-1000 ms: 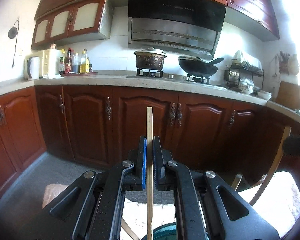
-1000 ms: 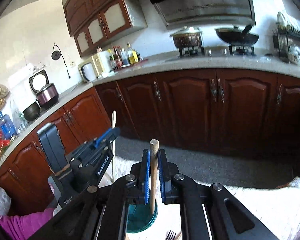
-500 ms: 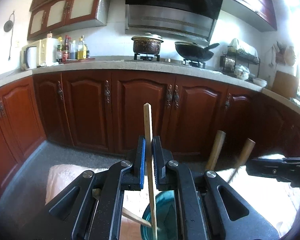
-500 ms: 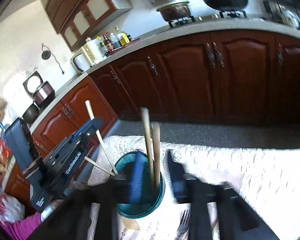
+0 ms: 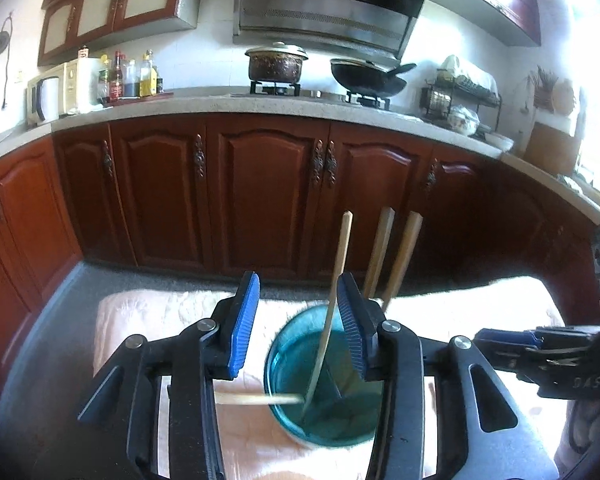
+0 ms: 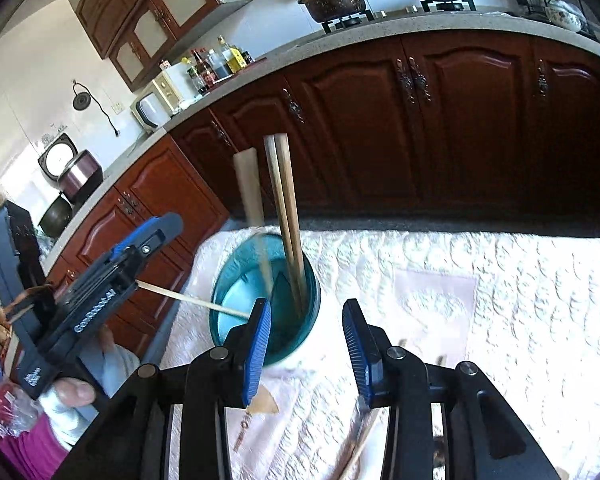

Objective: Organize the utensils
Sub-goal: 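Carry chopsticks into the floral cup with both tools and open the grippers, then move both open tools from the cup down toward the fork and chopsticks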

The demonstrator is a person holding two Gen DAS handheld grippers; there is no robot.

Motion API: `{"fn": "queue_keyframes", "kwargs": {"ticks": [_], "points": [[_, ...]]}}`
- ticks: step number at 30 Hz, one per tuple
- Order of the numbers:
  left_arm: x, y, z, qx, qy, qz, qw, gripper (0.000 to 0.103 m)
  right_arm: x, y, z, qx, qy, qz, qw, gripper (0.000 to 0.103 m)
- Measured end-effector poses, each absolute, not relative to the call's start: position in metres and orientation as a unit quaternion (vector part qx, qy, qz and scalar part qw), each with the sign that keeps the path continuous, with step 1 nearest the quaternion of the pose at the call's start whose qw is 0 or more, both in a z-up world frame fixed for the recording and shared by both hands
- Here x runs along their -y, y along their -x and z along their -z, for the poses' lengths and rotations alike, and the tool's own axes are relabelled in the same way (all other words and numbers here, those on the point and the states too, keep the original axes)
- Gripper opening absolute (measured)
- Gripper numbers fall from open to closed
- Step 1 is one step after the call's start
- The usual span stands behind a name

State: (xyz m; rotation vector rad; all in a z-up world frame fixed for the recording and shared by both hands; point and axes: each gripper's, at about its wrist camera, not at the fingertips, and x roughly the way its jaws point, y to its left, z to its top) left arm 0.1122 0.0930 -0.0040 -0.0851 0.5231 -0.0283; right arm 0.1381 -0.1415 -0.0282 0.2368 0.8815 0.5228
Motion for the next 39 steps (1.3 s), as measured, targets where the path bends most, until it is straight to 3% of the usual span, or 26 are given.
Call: {"fn": "queue_keyframes", "kwargs": {"ticks": [6, 25, 39], "points": [[-0.079, -0.093, 0.012, -0.290, 0.044, 0.018, 0.956, 0.048, 0.143, -0.119, 0.032, -0.423, -0.099, -0.234, 0.870, 0.035], [-0.046, -0.059, 0.014, -0.313, 0.037, 0.039, 0.948, 0.051, 0.185, -0.077, 0.045, -0.428, -0.087, -0.187, 0.880, 0.037], [-0.051, -0.043, -0.001, -0.313, 0.085, 0.103, 0.940, 0.056, 0.210, -0.066, 0.057, -0.442, -0.107, -0.165, 0.875, 0.038]]}}
